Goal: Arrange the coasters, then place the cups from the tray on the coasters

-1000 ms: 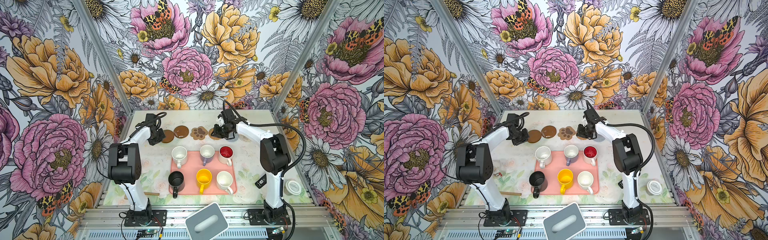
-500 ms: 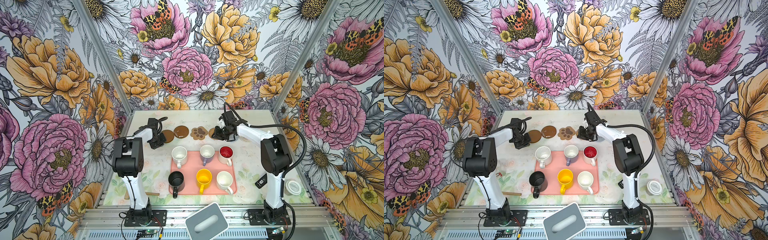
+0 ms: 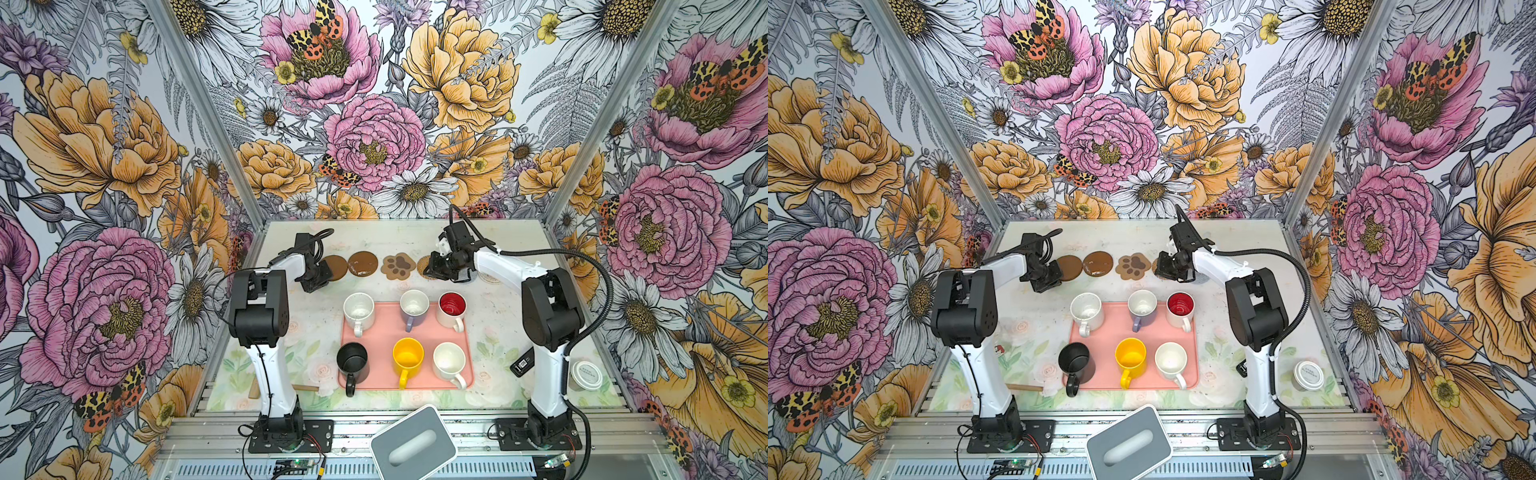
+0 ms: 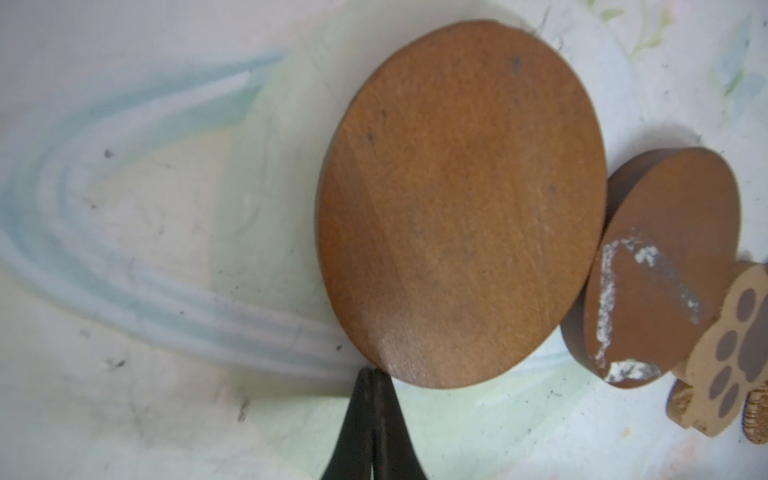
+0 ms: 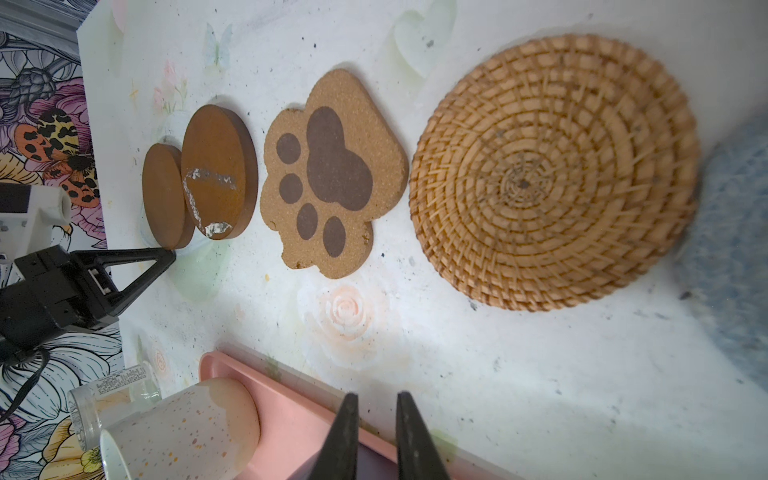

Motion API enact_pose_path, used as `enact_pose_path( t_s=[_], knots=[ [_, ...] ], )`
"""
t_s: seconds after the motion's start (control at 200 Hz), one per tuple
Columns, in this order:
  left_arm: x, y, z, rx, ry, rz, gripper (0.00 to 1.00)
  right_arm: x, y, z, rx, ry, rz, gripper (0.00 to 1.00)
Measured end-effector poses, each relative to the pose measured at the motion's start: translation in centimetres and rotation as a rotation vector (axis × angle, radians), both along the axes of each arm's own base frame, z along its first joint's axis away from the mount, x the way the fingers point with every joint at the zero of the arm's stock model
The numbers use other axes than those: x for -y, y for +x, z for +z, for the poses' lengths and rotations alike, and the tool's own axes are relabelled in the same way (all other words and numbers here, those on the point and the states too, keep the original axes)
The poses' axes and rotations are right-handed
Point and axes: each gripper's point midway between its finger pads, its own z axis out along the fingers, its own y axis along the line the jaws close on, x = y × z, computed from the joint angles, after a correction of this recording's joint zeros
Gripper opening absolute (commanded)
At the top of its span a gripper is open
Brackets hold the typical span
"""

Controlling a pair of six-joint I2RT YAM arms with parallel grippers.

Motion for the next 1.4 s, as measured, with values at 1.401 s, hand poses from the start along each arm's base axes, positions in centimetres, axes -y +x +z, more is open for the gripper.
enact_pose_path(
  t_s=[1.401],
  knots=[
    [-5.6, 6.8, 2.2, 0.116, -0.017, 0.116, 0.00, 2.1, -1.3, -0.4, -0.032, -0.007, -0.042, 0.18]
  ],
)
